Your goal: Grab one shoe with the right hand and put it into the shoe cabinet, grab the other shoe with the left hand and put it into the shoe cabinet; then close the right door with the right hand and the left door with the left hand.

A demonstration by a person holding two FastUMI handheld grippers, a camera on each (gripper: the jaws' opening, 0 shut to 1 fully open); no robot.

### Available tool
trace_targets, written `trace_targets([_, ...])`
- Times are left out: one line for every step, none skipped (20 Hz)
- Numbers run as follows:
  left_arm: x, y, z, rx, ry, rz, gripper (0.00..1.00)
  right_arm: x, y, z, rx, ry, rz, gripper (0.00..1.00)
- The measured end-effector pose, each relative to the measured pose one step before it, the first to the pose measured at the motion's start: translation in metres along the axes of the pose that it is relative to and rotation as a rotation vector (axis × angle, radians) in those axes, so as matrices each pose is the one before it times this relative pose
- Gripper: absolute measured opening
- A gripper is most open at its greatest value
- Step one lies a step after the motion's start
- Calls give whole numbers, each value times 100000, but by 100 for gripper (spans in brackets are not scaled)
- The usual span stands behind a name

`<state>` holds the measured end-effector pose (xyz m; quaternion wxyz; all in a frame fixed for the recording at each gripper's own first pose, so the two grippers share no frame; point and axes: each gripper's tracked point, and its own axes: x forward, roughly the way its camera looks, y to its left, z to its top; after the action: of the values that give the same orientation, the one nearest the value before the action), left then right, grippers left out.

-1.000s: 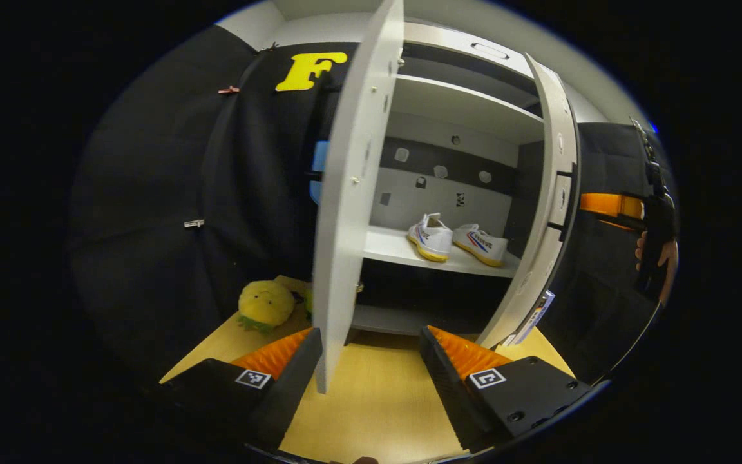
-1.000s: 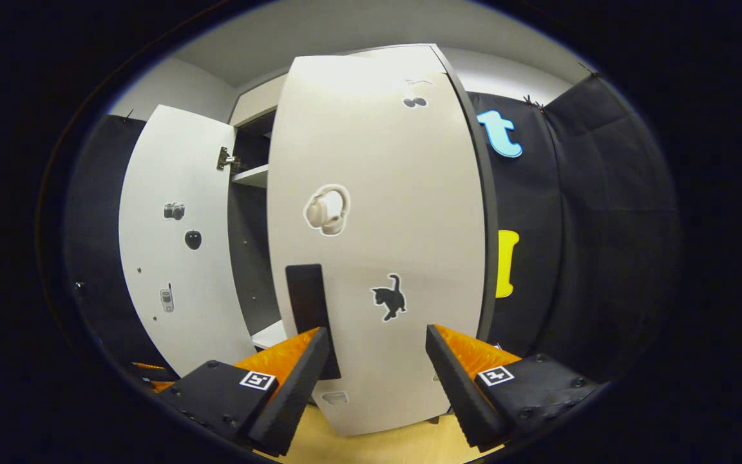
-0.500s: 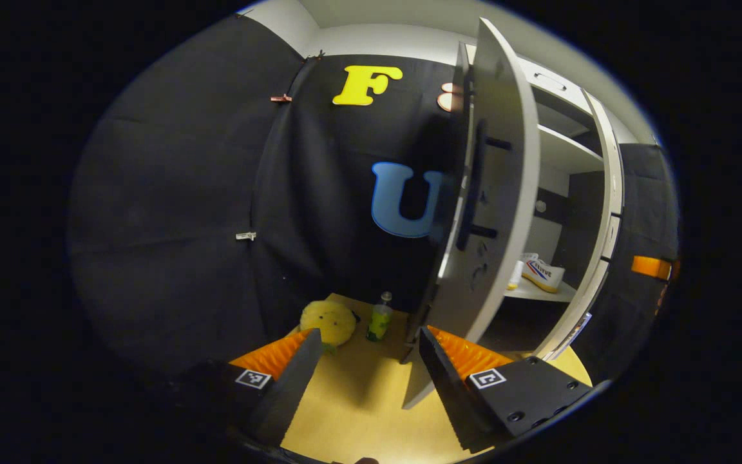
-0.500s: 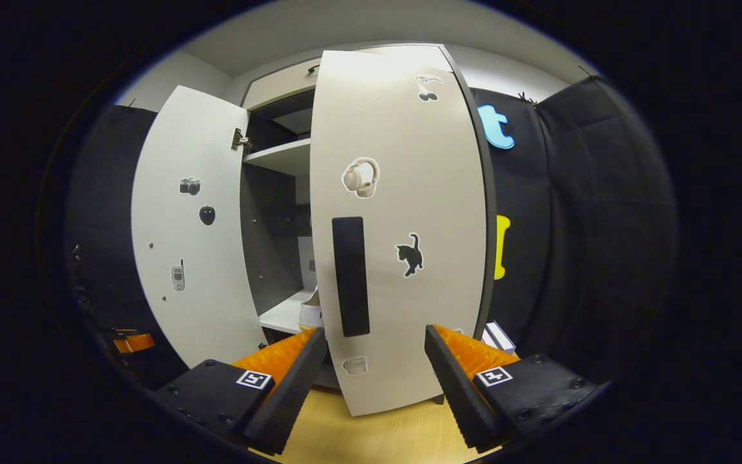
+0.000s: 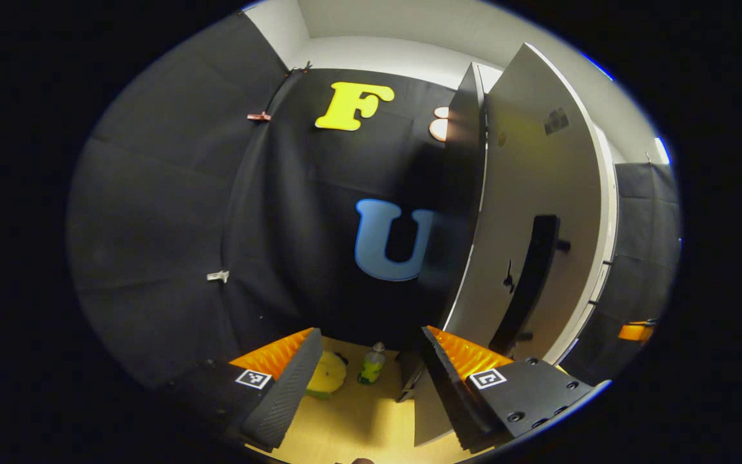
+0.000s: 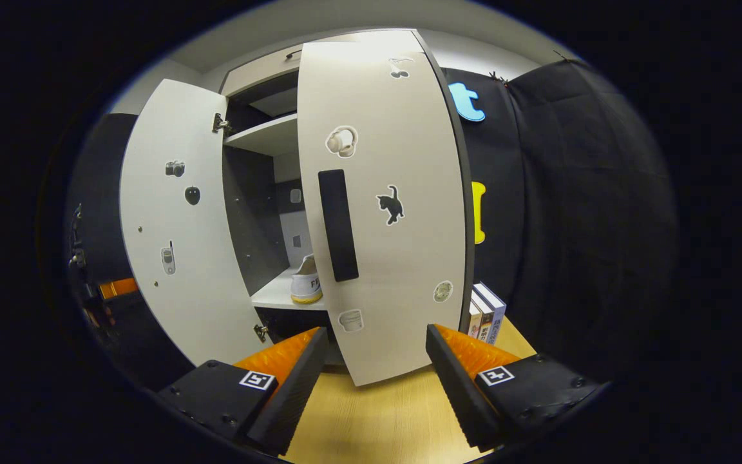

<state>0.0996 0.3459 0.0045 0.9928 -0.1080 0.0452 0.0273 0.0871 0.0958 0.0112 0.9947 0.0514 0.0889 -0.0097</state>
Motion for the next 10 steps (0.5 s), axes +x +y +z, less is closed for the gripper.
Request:
trace_targets([847,-455,1054,838,-1023,-2271,95,-194,44,-399,949,669,-488,98])
trace_targets([625,-561,977,806,-798,-2437,95,-244,-16,-468,880,632,-491,98])
trace_targets([569,-617,752,760,-568,-2155,95,-277,-128,-347,763,505,-661,98])
trace_targets([181,-407,321,756,-539,-1751,95,-146,-201,-263,531,275,-826,98])
trace_targets([632,-599,492,1073,-146,-1844,95,-191,-333,-187,452,208,-885,98])
trace_targets([408,-514,563,1318,-387,-1509,95,-194,-379,-150,451,17,-906,98])
trace_targets([384,-675,506,1241,-392,-1627,95,-138,-403,-131,566,-24,-999,98])
trace_targets([177,-817,385,452,-239,-2314,95,-166,-456,-139,870,154,-997,98])
trace_targets([-73,-690,9,306,111,-1576,95,13,-276,-171,1121,464,-492,98])
trace_targets([308,-4,148,1871,-91,676,95,-55,-289,-250,934,523,-297,98])
